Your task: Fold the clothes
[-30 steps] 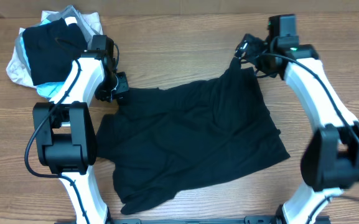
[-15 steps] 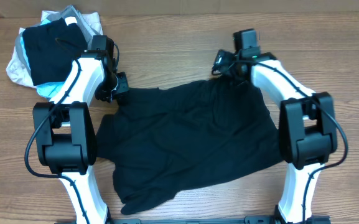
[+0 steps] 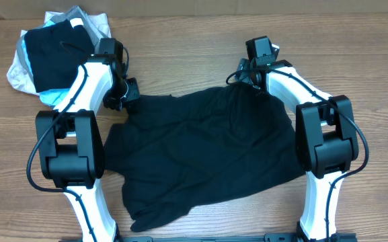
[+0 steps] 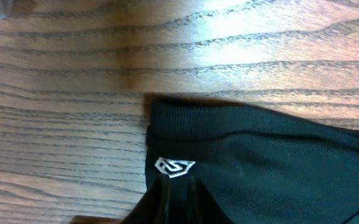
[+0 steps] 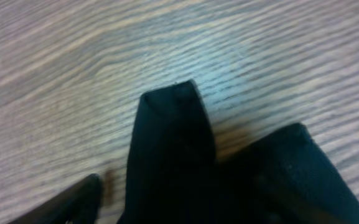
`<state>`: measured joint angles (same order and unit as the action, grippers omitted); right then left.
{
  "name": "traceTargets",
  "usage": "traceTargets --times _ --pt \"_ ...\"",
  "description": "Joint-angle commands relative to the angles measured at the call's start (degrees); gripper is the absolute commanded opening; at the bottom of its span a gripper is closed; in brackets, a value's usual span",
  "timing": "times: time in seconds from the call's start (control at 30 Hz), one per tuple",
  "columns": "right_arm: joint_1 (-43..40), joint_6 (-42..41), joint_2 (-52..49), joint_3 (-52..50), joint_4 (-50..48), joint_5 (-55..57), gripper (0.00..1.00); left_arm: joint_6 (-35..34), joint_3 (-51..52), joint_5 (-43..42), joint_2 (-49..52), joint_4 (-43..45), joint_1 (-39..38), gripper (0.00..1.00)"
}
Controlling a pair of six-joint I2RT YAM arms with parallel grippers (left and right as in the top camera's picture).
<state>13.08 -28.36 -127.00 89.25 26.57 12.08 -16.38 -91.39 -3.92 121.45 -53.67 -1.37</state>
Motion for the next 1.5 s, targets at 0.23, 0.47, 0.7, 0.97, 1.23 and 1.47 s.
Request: traceTargets --times 0.23,0.47,0.7,0.97,1.23,1.47 --pt "-0.17 -0.79 -2.25 0.5 -1.62 0.76 0.4 -0.57 0.33 -0.59 0.37 0.63 0.2 0.13" --pt "-0.2 -1.86 -2.21 1.62 1.22 1.18 0.04 -0.57 0.33 -0.52 0.37 0.9 0.2 0.07" --pt "-2.03 -2.14 -0.04 14.73 18.86 5.92 0.04 -0.48 -2.95 -1.55 -0.07 -1.42 0.22 0.04" --pt "-6.47 -9.66 7.02 32.04 38.25 7.15 0.04 1.84 -15.56 -1.95 -9.16 -10.23 -1.01 0.04" --pt "-6.88 -11.13 18.73 34.53 45.83 8.92 0.04 1.81 -18.29 -2.08 -23.34 -11.85 -2.21 0.04" --pt "-6.91 -10.67 23.89 34.47 50.53 8.87 0.04 2.19 -17.86 -12.98 -27.56 -15.85 -2.67 0.39"
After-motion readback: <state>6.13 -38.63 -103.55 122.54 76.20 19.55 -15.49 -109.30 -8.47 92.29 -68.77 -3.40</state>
